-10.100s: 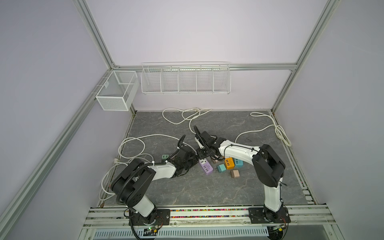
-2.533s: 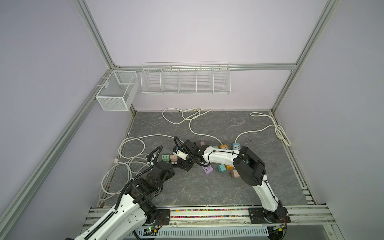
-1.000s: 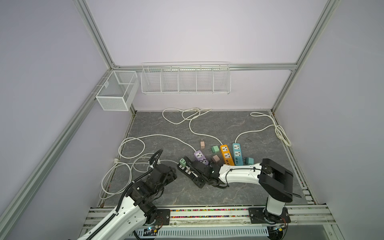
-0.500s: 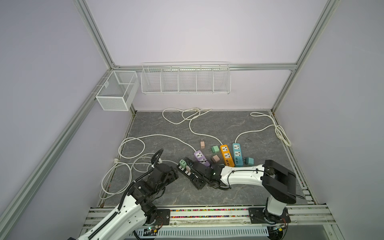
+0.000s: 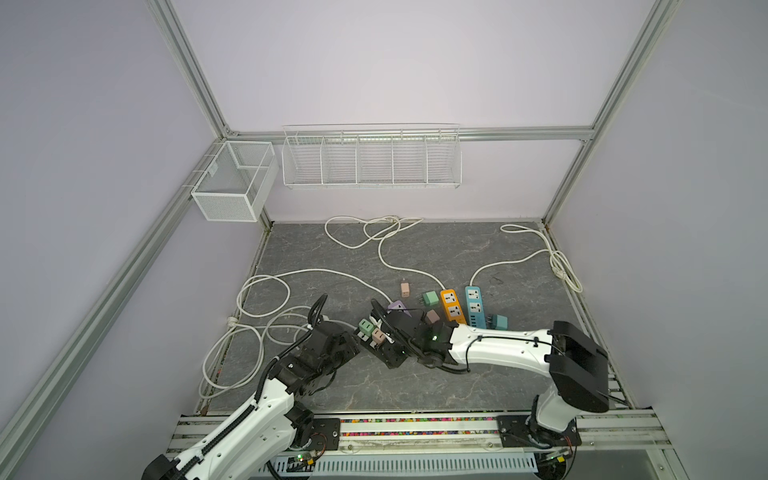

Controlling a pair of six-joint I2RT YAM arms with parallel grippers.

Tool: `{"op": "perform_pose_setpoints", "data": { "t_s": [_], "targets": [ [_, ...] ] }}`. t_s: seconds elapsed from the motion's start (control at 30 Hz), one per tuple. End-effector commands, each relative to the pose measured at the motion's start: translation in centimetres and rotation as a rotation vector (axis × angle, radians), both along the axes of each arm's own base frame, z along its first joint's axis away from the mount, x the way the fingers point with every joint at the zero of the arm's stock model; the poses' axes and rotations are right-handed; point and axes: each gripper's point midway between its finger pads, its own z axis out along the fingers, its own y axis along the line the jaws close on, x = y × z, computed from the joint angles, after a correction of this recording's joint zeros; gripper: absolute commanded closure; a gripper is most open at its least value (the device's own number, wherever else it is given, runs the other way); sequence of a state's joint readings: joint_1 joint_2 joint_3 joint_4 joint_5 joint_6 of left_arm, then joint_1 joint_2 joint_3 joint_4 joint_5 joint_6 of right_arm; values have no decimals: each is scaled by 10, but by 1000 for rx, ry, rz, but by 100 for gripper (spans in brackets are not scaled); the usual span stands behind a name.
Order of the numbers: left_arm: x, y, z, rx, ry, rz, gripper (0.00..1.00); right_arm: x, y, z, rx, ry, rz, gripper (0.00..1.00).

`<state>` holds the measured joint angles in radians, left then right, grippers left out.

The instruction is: Pull the plug off the socket

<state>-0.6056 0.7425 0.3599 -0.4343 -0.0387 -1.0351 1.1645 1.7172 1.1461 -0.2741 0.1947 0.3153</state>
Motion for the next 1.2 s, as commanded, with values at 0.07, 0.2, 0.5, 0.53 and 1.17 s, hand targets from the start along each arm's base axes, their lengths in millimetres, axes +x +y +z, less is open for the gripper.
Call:
{"op": "perform_pose_setpoints", "data": {
  "t_s": [0.07,0.2,0.5,0.53,1.17],
  "targets": [
    [5,-7,-4,-61,-1,-7,43,15,8,-8,-25,15,-16,30],
    [9,-11,-5,-62,0,-17,44,20,12,-13,-39,23,-3,35],
    [11,-22,-17,-78,27,-56,53,26,14,-21,-64,26,22,43],
    [12,-22,-17,-78,26,-57,53,26,14,-22,-66,25,25,43],
    [9,-30,-33,-84,65,-100,65,30,23,-41,-103,31,58,56]
  ]
}}
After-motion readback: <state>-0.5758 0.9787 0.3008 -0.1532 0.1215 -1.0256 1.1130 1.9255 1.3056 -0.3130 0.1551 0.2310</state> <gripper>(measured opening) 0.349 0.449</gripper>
